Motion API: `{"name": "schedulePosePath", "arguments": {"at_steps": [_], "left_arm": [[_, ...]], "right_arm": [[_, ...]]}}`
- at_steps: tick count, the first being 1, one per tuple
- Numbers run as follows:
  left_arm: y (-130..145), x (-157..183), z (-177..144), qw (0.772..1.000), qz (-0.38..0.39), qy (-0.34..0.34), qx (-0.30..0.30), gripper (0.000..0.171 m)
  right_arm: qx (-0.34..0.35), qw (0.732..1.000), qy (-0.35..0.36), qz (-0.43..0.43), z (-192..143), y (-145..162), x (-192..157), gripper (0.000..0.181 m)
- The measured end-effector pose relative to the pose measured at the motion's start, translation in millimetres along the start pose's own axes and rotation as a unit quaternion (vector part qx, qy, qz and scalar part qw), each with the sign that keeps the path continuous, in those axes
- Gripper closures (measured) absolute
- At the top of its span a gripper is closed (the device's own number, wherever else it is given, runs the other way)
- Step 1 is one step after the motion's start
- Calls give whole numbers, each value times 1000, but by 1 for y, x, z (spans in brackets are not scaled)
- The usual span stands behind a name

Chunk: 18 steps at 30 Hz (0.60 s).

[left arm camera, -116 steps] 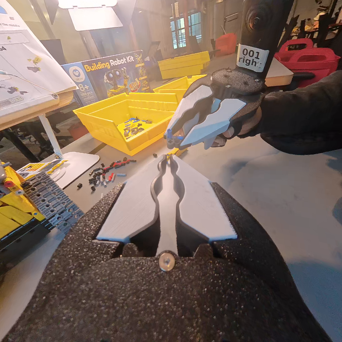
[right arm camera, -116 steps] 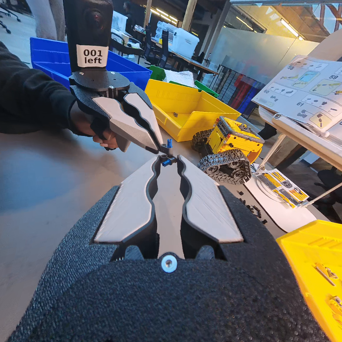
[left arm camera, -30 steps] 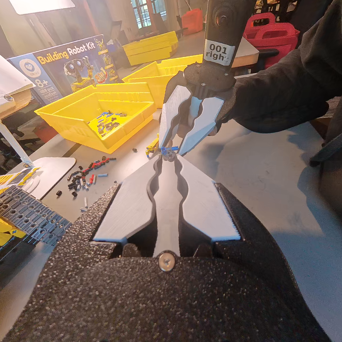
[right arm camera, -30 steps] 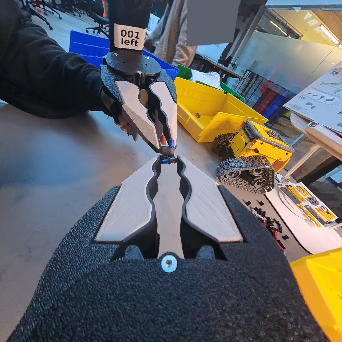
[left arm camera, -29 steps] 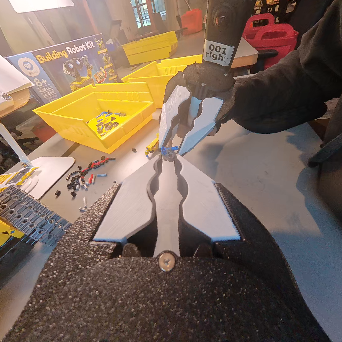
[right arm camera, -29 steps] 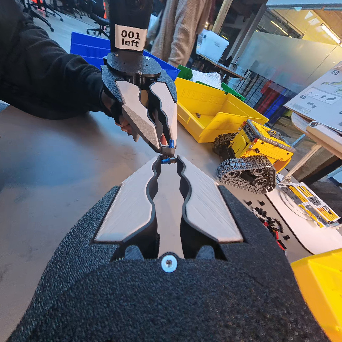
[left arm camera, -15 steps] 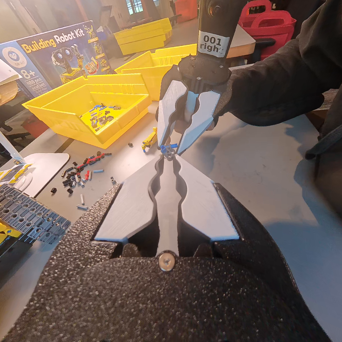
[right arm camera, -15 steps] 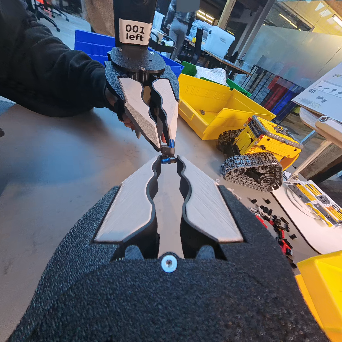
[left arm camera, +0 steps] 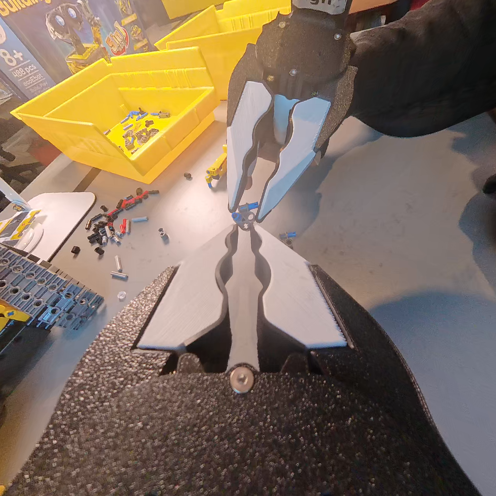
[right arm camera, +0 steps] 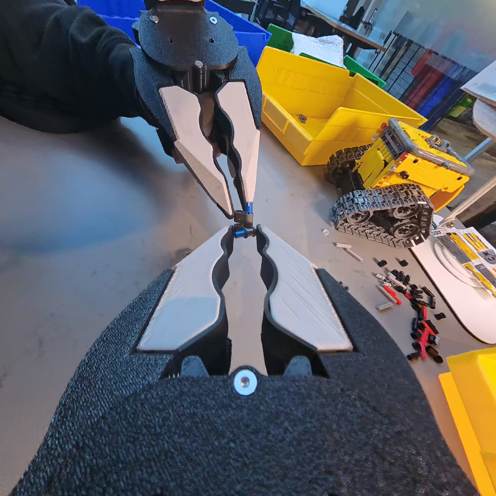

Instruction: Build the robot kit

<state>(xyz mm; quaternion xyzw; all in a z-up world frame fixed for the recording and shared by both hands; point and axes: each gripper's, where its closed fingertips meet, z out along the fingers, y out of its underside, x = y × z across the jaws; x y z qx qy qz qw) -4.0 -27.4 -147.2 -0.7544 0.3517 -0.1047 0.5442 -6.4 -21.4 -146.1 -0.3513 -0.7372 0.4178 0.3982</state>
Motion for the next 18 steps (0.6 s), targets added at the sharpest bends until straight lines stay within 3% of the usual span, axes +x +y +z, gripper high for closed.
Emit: {"name": "schedulePosePath", "arguments": {"at_steps": [12, 18], "left_arm": [[6, -1, 2, 1000, 0, -2, -19, 164], [19, -1, 4, 999, -3, 8, -47, 166]], "right_arm": [[-19, 1000, -5, 12, 4, 7, -1, 164], [-61, 991, -98, 62, -8, 16, -16, 157]]}}
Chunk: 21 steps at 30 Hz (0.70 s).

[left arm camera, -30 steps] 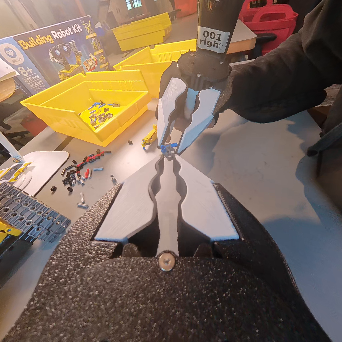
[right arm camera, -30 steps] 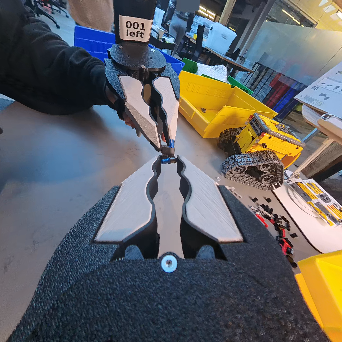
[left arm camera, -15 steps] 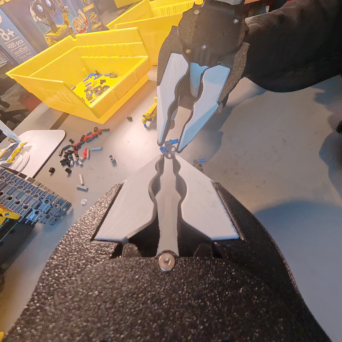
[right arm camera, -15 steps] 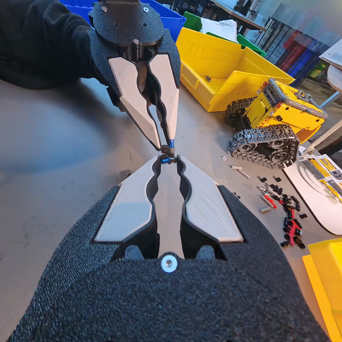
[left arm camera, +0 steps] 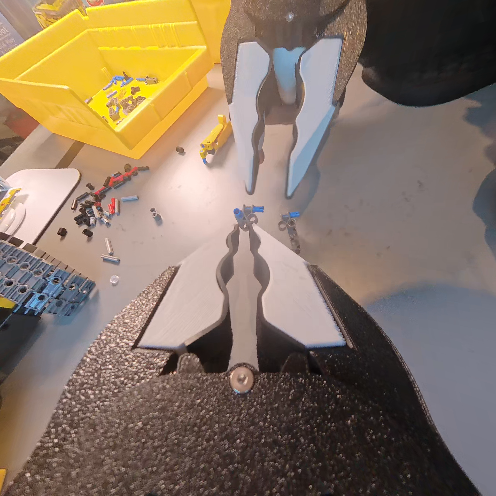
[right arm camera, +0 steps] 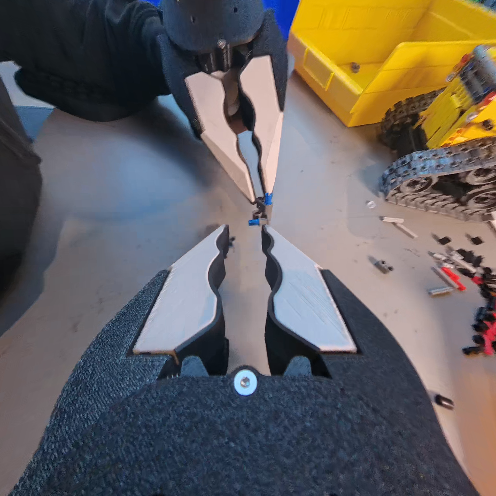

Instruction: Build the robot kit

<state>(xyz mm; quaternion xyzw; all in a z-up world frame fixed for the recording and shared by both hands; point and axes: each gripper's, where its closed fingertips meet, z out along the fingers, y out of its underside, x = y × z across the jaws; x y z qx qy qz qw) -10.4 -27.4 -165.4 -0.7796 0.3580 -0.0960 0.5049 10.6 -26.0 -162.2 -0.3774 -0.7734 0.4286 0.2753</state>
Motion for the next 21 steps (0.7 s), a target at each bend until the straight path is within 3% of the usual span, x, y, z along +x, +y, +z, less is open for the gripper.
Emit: {"name": "schedulePosePath", "arguments": {"at_steps": [6, 9, 12, 17, 21], "left_arm": [[15, 7, 7, 999, 2, 20, -36, 166], [21, 10, 9, 998, 3, 26, -52, 165], [25, 12, 9, 997, -1, 32, -64, 165], [26, 22, 15, 996, -6, 48, -71, 165], [30, 32, 20, 994, -2, 59, -89, 166]], "right_arm": [[-104, 993, -60, -14, 17, 27, -22, 148], [-139, 988, -60, -29, 24, 37, -22, 164], [-114, 989, -84, -36, 16, 32, -28, 165], [12, 997, -68, -38, -4, -8, -21, 165], [-11, 996, -60, -70, 8, 6, -23, 165]]}}
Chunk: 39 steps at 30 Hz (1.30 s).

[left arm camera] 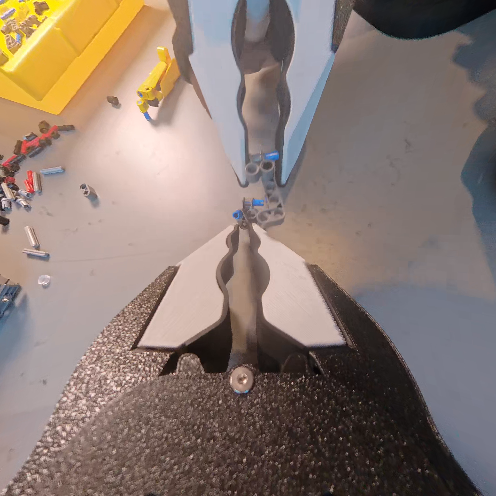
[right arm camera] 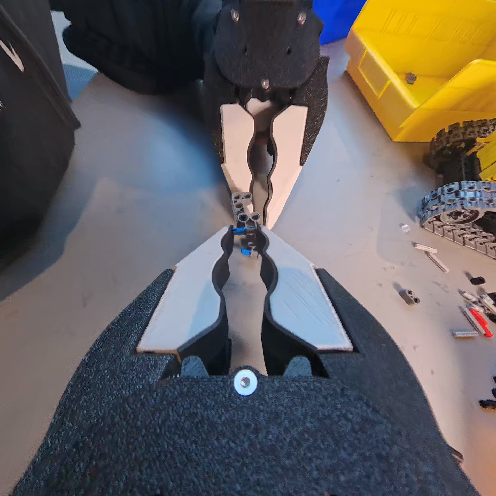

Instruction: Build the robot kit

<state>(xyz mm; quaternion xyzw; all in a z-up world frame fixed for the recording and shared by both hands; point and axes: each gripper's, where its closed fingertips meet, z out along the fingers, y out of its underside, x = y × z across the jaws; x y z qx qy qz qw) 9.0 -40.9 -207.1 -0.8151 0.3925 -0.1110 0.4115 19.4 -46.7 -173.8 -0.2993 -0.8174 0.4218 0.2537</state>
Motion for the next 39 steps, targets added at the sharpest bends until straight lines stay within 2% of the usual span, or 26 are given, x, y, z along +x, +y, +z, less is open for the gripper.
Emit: {"name": "schedulePosePath", "arguments": {"at_steps": [4, 8, 13, 17, 19, 24, 26, 30, 34, 37, 39], "left_arm": [[2, 2, -2, 1000, 4, 8, -1, 166], [-2, 0, -12, 999, -8, 25, 22, 161], [6, 4, -26, 998, 0, 59, 11, 154], [-9, 7, -43, 994, -25, 87, 57, 147], [-15, 9, -39, 994, -25, 82, 62, 147], [-3, 12, -17, 998, -12, 60, 20, 159], [-4, 11, -18, 997, -25, 64, 21, 164], [2, 0, -23, 995, -70, 71, 27, 165], [-7, -1, -31, 985, -121, 106, 66, 165], [-10, -1, -33, 978, -148, 125, 80, 165], [-11, -1, -34, 974, -160, 132, 85, 165]], "right_arm": [[-1, 1000, -9, -11, 6, 3, -4, 165], [3, 1000, -5, -10, 7, 4, 1, 165], [-7, 1000, -14, -10, 11, 6, 0, 165], [-26, 1000, -3, -4, 15, 4, 5, 165], [-44, 999, 4, -6, 18, 5, 7, 165], [-50, 999, 13, -4, 21, 0, 7, 165], [-50, 998, 25, 5, 19, 0, 10, 163], [-80, 995, 15, 56, 10, 10, 11, 142], [-118, 990, 14, 81, 18, 21, 6, 143], [-135, 987, 23, 85, 25, 28, 7, 160], [-132, 988, 22, 82, 25, 28, 7, 161]]}}
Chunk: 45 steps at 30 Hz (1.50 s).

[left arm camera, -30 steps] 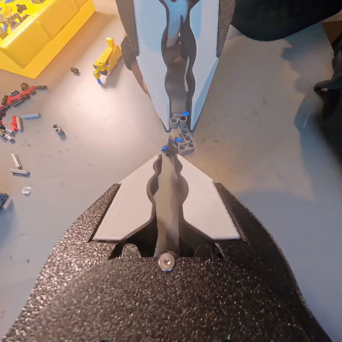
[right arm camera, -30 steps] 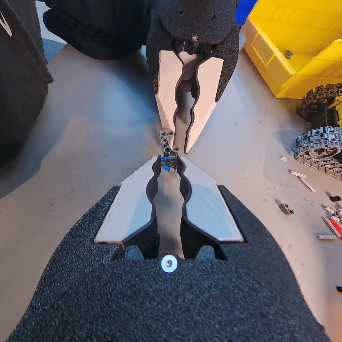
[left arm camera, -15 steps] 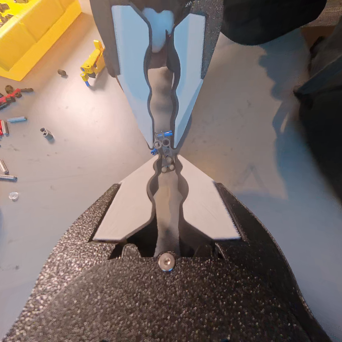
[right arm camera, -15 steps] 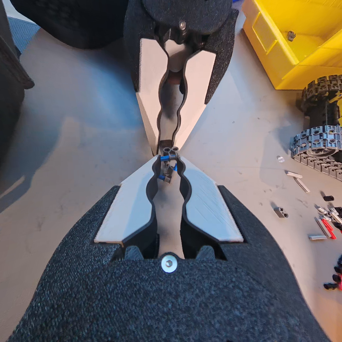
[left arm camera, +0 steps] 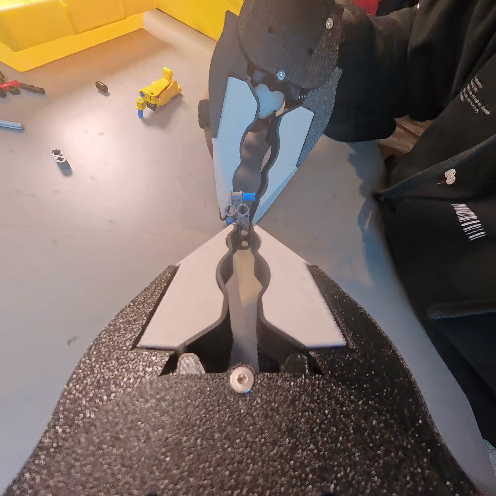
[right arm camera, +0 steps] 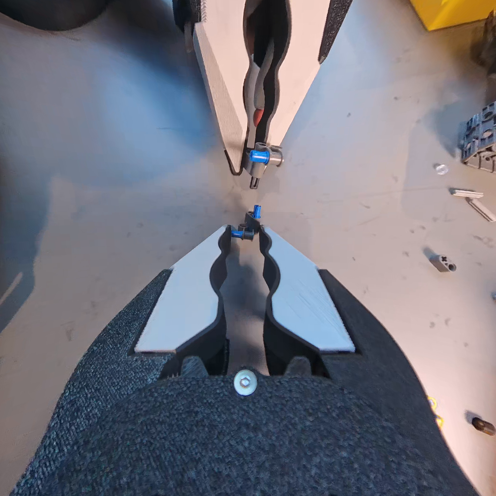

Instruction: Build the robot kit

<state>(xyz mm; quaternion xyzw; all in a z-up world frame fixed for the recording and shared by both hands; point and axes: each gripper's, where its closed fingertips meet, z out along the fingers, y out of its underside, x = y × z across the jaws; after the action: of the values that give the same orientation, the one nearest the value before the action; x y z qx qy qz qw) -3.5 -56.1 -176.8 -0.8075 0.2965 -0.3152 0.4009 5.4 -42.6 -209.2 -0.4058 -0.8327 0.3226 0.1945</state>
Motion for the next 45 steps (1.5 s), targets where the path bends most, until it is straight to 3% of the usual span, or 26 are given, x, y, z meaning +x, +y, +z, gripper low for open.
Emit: {"name": "schedulePosePath", "arguments": {"at_steps": [11, 20, 40, 45], "left_arm": [[-3, 1, 4, 1000, 9, -13, 0, 165], [-5, 1, 9, 999, 15, -30, -6, 165], [19, -3, 24, 993, 28, -69, -87, 164], [21, 0, 24, 993, 34, -66, -93, 149]], "right_arm": [[102, 994, 6, 44, -22, -27, 7, 161], [111, 992, 17, 52, -24, -30, 7, 161], [87, 996, 16, 29, -14, -19, 2, 165], [87, 996, 17, 27, -12, -17, 2, 165]]}}
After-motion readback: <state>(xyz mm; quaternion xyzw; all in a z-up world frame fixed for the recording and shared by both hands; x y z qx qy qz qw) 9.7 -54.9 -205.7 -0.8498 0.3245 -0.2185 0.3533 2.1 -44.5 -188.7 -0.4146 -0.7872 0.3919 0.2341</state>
